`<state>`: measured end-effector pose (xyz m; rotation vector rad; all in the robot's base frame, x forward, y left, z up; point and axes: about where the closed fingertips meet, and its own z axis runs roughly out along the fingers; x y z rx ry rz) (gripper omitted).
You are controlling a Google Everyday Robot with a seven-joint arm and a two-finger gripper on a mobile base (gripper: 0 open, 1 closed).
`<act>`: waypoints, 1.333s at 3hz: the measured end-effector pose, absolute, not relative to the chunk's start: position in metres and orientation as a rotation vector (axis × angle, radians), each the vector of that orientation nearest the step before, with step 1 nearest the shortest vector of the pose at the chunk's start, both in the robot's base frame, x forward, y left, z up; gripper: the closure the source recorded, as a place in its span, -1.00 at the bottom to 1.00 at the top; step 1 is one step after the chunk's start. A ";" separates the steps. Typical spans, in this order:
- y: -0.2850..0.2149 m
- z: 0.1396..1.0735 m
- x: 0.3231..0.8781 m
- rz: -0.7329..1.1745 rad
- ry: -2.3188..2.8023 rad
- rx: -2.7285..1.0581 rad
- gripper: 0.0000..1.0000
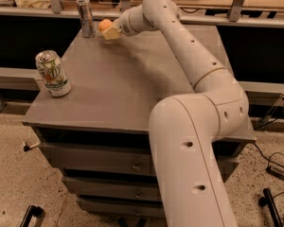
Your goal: Move orange near redbull can
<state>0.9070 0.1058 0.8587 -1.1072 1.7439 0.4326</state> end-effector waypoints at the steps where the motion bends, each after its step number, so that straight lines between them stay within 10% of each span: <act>1: 0.110 0.852 0.903 0.486 1.744 -1.115 1.00; 4: 0.119 0.844 0.894 0.525 1.739 -1.188 0.96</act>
Offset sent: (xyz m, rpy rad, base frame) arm -0.0070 -0.0001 -0.0039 0.0226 0.0560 0.0879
